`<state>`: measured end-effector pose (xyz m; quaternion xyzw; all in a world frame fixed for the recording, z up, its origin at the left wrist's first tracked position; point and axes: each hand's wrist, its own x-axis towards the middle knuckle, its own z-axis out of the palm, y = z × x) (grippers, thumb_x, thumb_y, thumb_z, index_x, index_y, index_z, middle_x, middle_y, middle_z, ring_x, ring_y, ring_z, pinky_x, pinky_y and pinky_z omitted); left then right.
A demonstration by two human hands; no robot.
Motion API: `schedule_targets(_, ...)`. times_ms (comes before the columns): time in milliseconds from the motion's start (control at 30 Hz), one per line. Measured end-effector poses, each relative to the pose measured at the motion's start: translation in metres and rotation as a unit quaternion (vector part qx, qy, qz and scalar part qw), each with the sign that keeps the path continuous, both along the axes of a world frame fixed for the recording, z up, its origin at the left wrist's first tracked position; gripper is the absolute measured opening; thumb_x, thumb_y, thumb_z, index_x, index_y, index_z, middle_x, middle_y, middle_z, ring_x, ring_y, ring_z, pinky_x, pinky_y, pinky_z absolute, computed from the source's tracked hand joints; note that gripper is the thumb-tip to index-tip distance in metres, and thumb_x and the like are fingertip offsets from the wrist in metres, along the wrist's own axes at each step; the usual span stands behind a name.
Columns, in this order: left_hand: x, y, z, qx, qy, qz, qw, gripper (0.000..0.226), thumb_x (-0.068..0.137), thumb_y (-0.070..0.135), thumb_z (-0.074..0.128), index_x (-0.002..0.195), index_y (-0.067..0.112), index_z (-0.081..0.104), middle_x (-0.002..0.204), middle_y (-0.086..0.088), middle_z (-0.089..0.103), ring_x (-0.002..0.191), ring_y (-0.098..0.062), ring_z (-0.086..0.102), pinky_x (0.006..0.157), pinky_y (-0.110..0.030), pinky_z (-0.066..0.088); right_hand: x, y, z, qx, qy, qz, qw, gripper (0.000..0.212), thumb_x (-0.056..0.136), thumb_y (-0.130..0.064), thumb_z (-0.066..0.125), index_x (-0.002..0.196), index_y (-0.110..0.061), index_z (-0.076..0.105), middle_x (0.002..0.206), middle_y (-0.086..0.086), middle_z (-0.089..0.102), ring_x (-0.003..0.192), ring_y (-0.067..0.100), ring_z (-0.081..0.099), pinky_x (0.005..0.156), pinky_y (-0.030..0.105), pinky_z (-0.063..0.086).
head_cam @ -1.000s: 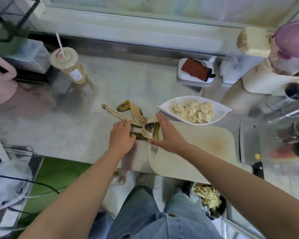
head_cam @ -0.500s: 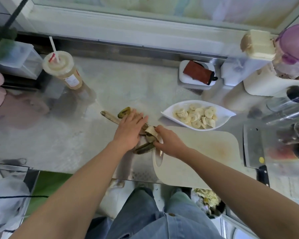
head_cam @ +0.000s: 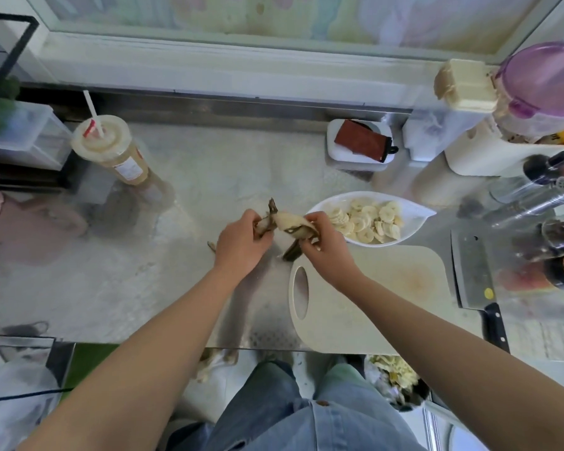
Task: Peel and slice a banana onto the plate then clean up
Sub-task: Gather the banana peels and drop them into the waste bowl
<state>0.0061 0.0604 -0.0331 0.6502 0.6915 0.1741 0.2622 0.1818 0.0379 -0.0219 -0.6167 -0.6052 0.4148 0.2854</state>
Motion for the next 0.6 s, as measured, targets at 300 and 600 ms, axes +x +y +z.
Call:
schedule_targets(300,0.031,-0.001,0.024,-0.262,-0.614,0.229,0.709,0.05,0.091,0.051,0.046,0.099,0.005,0.063,0.085,-0.012,0.069,0.082,-0.022,0.066,0.082,-0.037,0.052,0.0,-0.018,-0.006,0.115,-0.086,0.125,0.982,0.052,0.081,-0.015,0.057,0.132,-0.016,0.051,0.121,0.004,0.054,0.114,0.018,0.046,0.099,0.028,0.038)
schedule_targets(600,0.051,-0.011,0.031,-0.21,-0.611,0.157,0.747,0.026,0.095,0.019,0.055,0.11,-0.001,0.061,0.097,-0.015,0.069,0.092,-0.03,0.068,0.081,-0.041,0.055,0.016,-0.031,0.021,-0.038,0.066,0.011,0.997,0.082,0.082,-0.036,0.072,0.145,-0.023,0.022,0.137,-0.014,0.037,0.122,0.002,0.041,0.102,0.026,0.039)
